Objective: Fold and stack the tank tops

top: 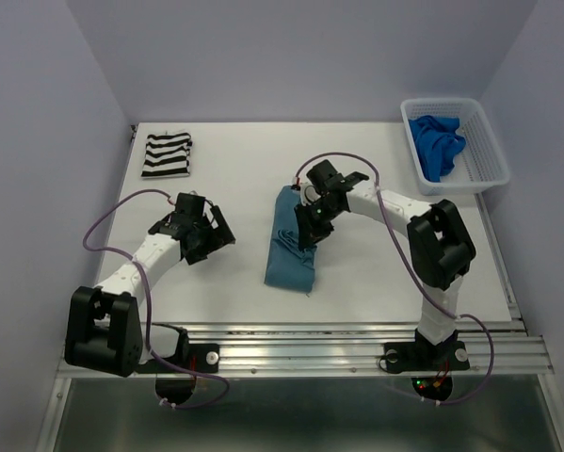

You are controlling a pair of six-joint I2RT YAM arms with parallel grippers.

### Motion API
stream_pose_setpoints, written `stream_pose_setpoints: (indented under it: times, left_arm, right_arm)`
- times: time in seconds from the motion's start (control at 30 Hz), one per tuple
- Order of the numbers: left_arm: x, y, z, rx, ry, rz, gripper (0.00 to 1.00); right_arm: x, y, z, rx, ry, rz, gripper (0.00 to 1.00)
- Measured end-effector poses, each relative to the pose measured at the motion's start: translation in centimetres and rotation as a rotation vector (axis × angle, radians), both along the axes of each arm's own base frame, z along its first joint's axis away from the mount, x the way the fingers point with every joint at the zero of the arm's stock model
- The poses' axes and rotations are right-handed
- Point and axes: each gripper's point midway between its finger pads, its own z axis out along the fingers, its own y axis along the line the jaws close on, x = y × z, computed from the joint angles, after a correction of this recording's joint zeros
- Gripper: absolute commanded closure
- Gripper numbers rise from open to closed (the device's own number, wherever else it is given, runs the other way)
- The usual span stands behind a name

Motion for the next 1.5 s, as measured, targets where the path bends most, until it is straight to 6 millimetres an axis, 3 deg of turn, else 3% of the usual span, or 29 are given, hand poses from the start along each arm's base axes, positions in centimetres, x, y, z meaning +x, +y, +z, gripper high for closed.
stream_pose_setpoints:
  times: [0.17, 0.43, 0.57, 0.67, 0.8, 0.93, 1.03, 1.23, 1.37, 1.5]
  left_arm:
    - [-0.1, -0.1, -0.3, -0.004, 0.015, -0.004, 0.01]
    - [0.1, -0.8, -0.2, -0.036, 0.007, -0.024, 0.01]
    - [-0.1, -2.8, 1.0, -0.138, -0.057, -0.096, 0.01]
    - [-1.6, -5.1, 2.1, -0.202, -0.116, -0.182, 0.01]
    - [-3.4, -8.5, 3.6, -0.264, -0.163, -0.294, 0.01]
    - [-3.9, -10.0, 3.8, -0.28, -0.163, -0.317, 0.01]
    - [-4.2, -10.7, 3.0, -0.269, -0.138, -0.319, 0.01]
    - [-4.9, -11.5, 0.3, -0.22, -0.058, -0.31, 0.01]
    - [-5.1, -11.6, -1.0, -0.194, -0.022, -0.303, 0.06]
    - [-5.2, -11.9, -2.0, -0.178, -0.003, -0.304, 0.13]
  right_arm:
    - [1.2, -0.1, -0.3, -0.019, -0.048, 0.004, 0.72]
    - [2.0, 0.9, 0.0, 0.023, -0.072, 0.032, 0.78]
    - [1.3, 1.1, 0.0, 0.055, -0.062, 0.043, 0.72]
    - [0.8, 0.8, 0.1, 0.059, -0.056, 0.043, 0.72]
    - [1.3, 0.7, -0.1, 0.043, -0.078, 0.026, 0.53]
    - [2.7, 0.2, -0.2, -0.004, -0.136, 0.003, 0.35]
    - [4.9, -0.3, 0.4, -0.06, -0.23, -0.034, 0.23]
    - [8.2, -1.4, 2.3, -0.128, -0.385, -0.116, 0.13]
    - [7.8, -2.6, 5.2, -0.094, -0.474, -0.174, 0.01]
    - [5.4, -4.1, 8.0, -0.017, -0.539, -0.227, 0.0]
